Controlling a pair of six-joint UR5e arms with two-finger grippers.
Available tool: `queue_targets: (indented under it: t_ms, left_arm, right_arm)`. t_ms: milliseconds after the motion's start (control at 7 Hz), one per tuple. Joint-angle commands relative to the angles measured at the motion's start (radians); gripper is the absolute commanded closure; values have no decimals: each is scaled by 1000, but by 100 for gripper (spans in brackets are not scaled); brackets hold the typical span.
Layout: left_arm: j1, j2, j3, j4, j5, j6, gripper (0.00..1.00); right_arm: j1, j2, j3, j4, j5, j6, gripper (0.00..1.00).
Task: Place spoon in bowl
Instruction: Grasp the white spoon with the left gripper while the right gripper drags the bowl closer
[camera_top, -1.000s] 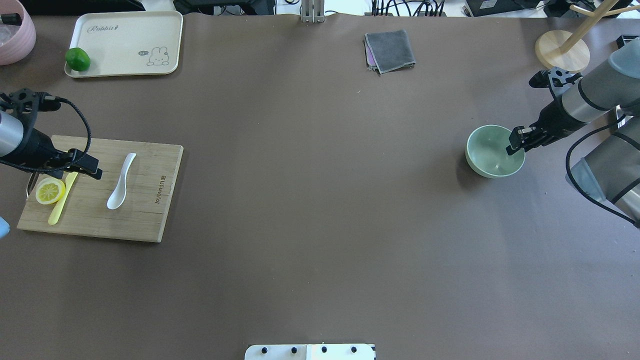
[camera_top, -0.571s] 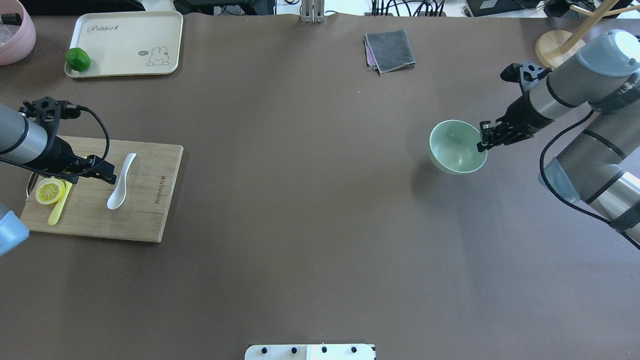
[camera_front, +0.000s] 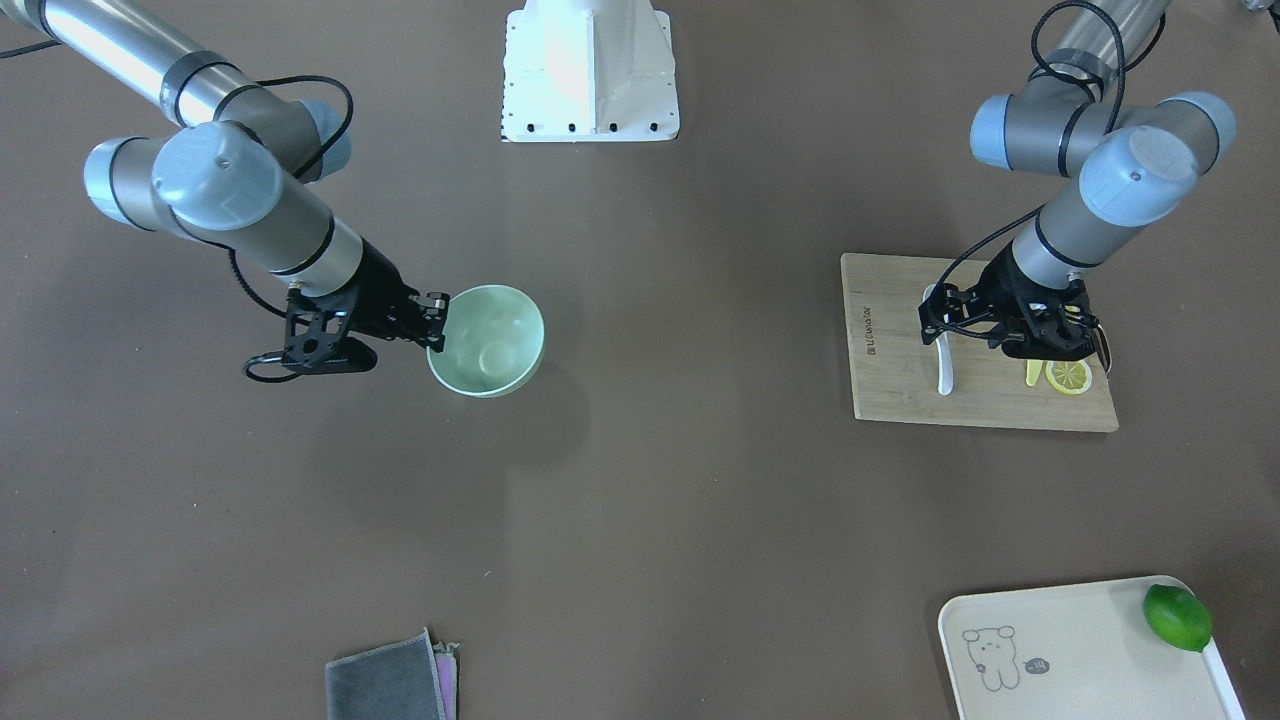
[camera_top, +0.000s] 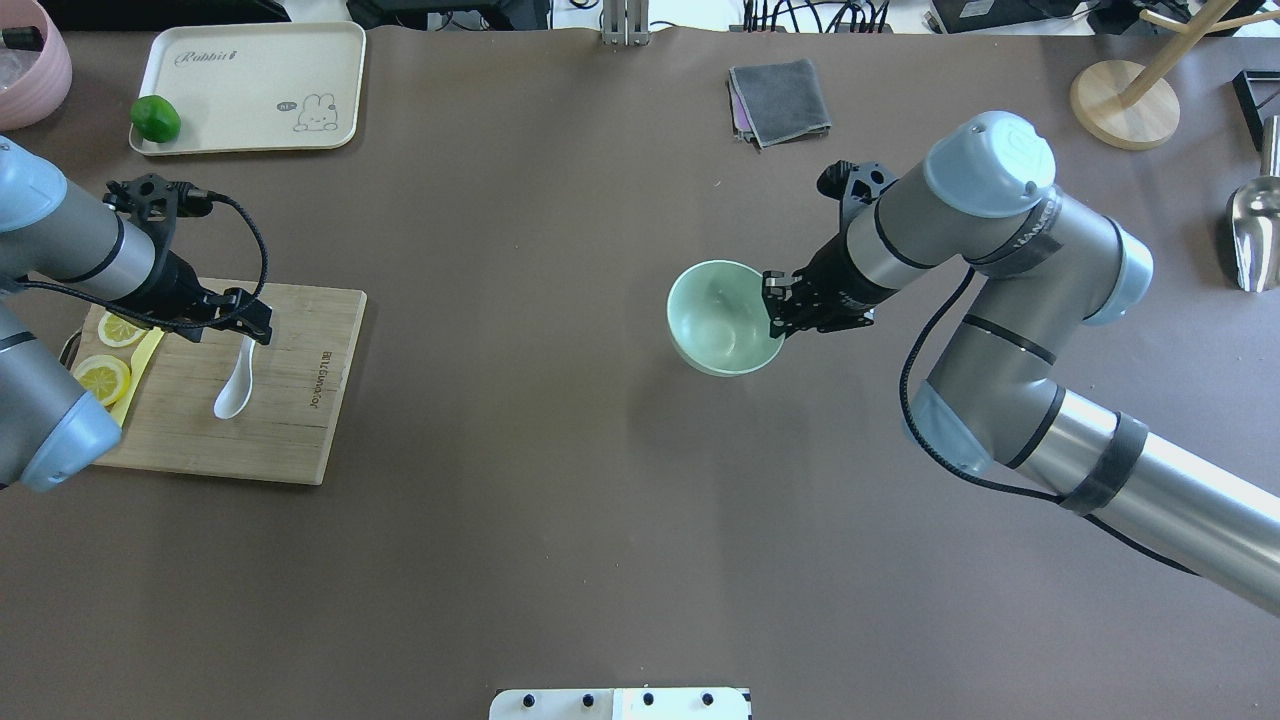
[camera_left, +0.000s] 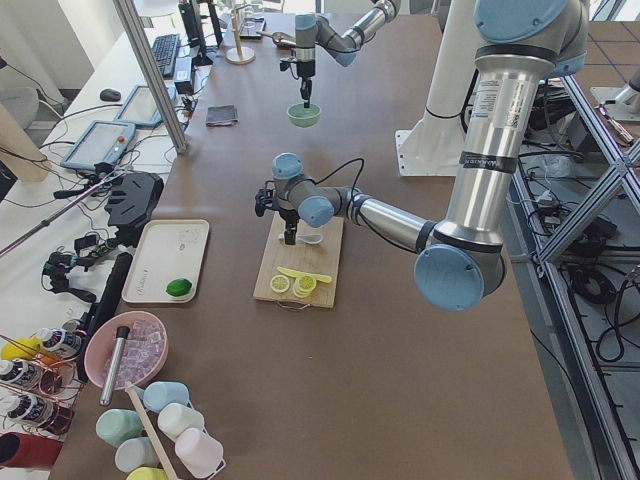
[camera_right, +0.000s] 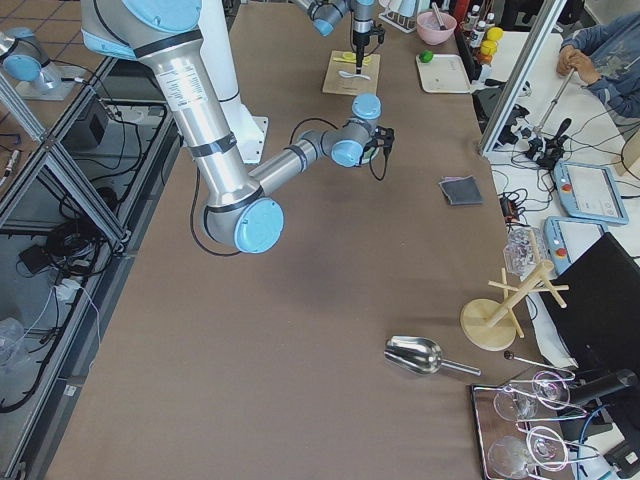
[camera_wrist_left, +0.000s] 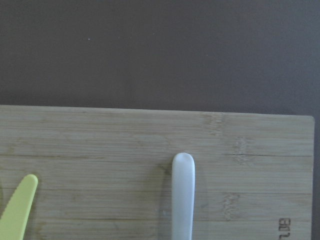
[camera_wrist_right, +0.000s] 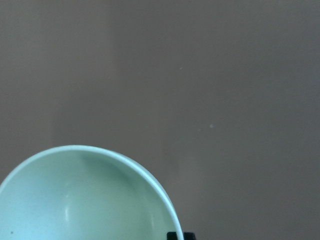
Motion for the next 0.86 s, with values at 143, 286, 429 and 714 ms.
queue_targets:
  t_ms: [143, 286, 429, 714]
  left_arm:
    - [40, 1, 11, 0, 53, 8, 60]
    - [40, -1, 11, 1, 53, 8, 71]
    - [40, -1, 11, 2, 53, 8, 89]
    - [40, -9, 8, 2, 53, 7, 100]
  right_arm:
    - [-131, 52, 15, -8, -126, 89, 100]
    - [-157, 57, 14, -11, -157, 95, 100]
    - [-177, 58, 12, -11, -172, 106, 100]
    - [-188, 58, 15, -13, -186, 108, 100]
